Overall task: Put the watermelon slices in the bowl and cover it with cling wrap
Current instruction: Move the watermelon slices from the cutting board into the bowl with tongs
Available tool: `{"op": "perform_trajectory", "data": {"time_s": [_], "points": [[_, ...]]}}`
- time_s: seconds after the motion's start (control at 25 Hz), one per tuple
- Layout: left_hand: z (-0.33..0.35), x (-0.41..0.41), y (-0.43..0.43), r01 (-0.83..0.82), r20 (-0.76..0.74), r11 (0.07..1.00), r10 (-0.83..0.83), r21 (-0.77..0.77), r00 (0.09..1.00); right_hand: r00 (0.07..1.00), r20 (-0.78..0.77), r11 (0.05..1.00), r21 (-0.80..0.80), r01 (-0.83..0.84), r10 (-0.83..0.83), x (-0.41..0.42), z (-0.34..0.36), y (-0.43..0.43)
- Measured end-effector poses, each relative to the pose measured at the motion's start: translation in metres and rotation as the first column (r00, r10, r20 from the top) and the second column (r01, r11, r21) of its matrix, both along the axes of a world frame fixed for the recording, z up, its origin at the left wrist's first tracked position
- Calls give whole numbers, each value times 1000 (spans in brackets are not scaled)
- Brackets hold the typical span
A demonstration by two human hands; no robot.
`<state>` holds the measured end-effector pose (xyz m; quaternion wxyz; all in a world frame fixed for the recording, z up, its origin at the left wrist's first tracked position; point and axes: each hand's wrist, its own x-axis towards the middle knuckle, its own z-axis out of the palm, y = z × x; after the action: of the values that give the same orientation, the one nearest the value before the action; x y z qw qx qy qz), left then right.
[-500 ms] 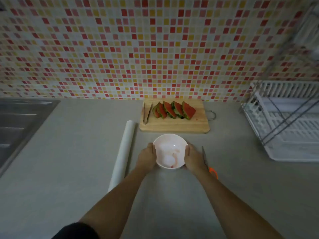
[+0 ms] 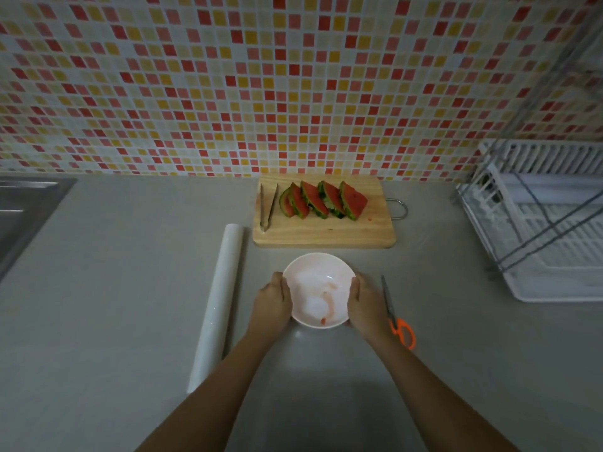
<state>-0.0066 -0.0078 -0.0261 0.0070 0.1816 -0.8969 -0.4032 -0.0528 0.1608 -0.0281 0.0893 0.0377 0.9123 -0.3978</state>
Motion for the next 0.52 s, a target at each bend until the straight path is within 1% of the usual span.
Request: {"op": "perform_trajectory", "data": {"time_s": [0.08,0.28,0.44,0.52], "points": [[-2,-1,-1,2,-15,1000,-2,-5,1000,1000,2,999,-29,15,-15,0,-4,0],[1,-2,-1,23,-14,999,-23,-24,1000,1000,15,998,-67,-9,10,-3,-9,6],[7,-26,-1,58,-23,997,-59,-43,998,1000,-29,998,-58,1,-3,-27,-5,11],[8,-41,0,52,-22,998,-53,-39,998,1000,2,998,-63,-13,13,-41,-4,10]]}}
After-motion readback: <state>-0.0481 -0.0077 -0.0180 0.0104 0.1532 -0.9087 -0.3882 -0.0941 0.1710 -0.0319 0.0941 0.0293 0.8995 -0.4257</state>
